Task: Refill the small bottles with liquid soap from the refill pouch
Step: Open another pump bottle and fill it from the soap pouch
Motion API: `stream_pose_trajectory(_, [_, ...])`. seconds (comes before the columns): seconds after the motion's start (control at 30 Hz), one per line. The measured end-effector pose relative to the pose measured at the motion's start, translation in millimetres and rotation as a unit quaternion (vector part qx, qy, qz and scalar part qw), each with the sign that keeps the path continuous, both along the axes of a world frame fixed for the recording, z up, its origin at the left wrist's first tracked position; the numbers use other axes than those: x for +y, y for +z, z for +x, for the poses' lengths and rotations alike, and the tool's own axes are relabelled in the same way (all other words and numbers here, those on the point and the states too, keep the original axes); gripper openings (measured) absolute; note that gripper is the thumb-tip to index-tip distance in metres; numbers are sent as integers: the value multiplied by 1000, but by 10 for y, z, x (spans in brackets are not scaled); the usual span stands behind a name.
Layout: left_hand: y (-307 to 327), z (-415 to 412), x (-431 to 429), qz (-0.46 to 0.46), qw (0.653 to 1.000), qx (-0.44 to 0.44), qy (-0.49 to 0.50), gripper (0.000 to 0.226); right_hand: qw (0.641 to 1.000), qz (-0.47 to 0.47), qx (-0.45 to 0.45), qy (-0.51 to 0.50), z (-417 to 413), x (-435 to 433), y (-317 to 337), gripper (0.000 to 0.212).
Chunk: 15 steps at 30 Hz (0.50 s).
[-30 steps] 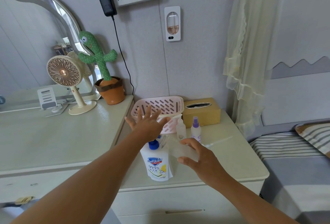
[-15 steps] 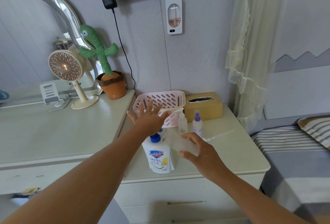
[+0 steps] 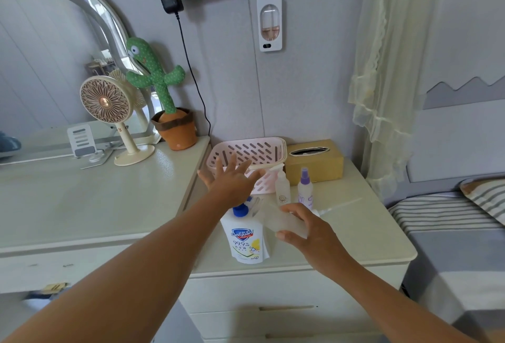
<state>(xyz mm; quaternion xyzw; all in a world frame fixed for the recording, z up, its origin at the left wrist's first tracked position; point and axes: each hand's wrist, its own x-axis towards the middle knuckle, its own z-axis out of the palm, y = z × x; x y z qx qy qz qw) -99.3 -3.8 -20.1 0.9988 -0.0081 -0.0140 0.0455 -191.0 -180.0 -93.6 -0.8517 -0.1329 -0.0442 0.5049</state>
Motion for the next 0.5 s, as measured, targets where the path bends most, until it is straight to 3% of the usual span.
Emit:
stream_pose_trajectory(0.13, [-4, 10, 9, -21, 1000, 3, 9, 62, 1000, 6, -10, 1, 18, -7, 17, 38])
stream_pose_trajectory(0.3, [-58, -89, -12, -15, 1000, 22, -14, 47, 1000, 7, 3, 2, 19, 29, -76, 37])
stream_pose_trajectory(0.5, [-62, -29, 4, -22, 999, 27, -2, 54, 1000, -2, 0, 2, 5, 8, -33, 37])
